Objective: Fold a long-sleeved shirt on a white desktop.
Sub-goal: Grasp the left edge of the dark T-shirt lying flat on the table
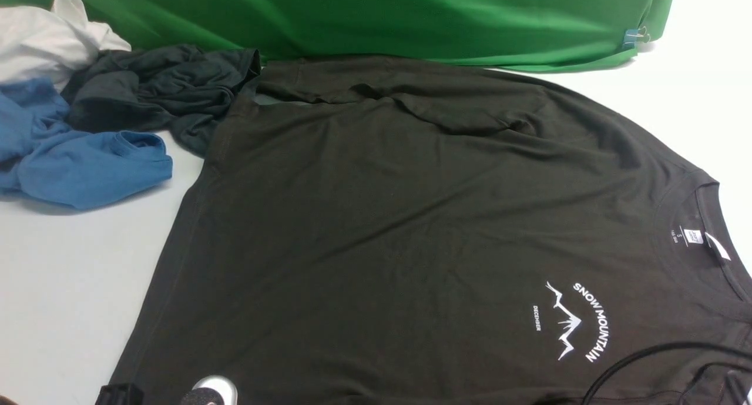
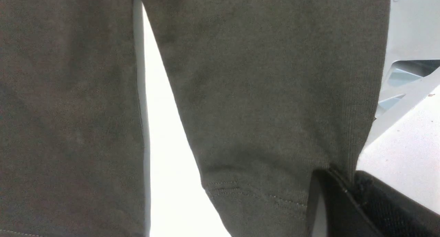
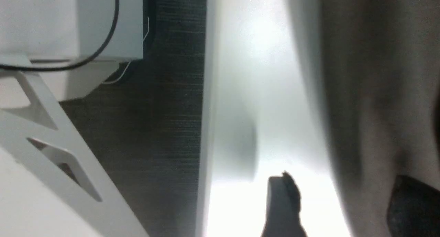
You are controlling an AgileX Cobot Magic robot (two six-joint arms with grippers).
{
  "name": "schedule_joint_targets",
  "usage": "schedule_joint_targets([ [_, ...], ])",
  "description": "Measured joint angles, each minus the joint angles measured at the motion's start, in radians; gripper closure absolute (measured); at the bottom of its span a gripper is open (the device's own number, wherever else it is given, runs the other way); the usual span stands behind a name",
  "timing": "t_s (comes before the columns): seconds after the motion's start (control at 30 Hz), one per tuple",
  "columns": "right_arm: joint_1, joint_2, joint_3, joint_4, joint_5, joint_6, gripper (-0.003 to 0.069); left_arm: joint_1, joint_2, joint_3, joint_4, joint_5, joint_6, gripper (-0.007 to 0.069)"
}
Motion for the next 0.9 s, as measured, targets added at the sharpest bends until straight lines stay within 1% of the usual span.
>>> schedule_joint_targets([
  [0.33,0.000,0.111,0.004,-0.047,-0.033,-0.012,0.0270,0.000,0.000,0.000,0.000,0.000,0.000,0.0596],
  [0.37,0.000,0.123,-0.001,-0.058,-0.031,-0.013,0.0290,0.000,0.000,0.000,0.000,0.000,0.000,0.0596],
  [0.43,0.000,0.129,-0.003,-0.067,-0.031,-0.012,0.0305,0.000,0.000,0.000,0.000,0.000,0.001,0.0596],
  [0.47,0.000,0.134,-0.004,-0.085,-0.033,-0.010,0.0328,0.000,0.000,0.000,-0.001,0.000,0.001,0.0596],
  [0.5,0.000,0.134,-0.004,-0.085,-0.034,-0.009,0.0331,0.000,0.000,0.000,-0.001,0.000,0.001,0.0596],
  [0.6,0.000,0.137,-0.004,-0.102,-0.042,-0.009,0.0395,0.000,-0.001,0.000,-0.001,0.002,-0.008,0.0596],
  [0.67,0.000,0.140,-0.004,-0.106,-0.043,-0.009,0.0464,0.000,-0.003,0.000,-0.001,0.007,-0.014,0.0596],
  [0.7,0.000,0.140,-0.004,-0.108,-0.045,-0.007,0.0522,0.000,-0.007,-0.001,-0.001,0.008,-0.015,0.0596],
  [0.77,0.000,0.140,-0.005,-0.110,-0.048,0.016,0.0601,0.000,-0.025,-0.004,-0.001,0.009,-0.016,0.0596],
  [0.83,0.000,0.141,-0.009,-0.109,-0.045,0.039,0.0624,0.000,-0.047,-0.008,-0.001,0.009,-0.017,0.0596],
  [0.9,0.000,0.144,-0.023,-0.091,-0.011,0.070,0.0629,0.000,-0.077,-0.008,-0.001,0.009,-0.018,0.0596],
])
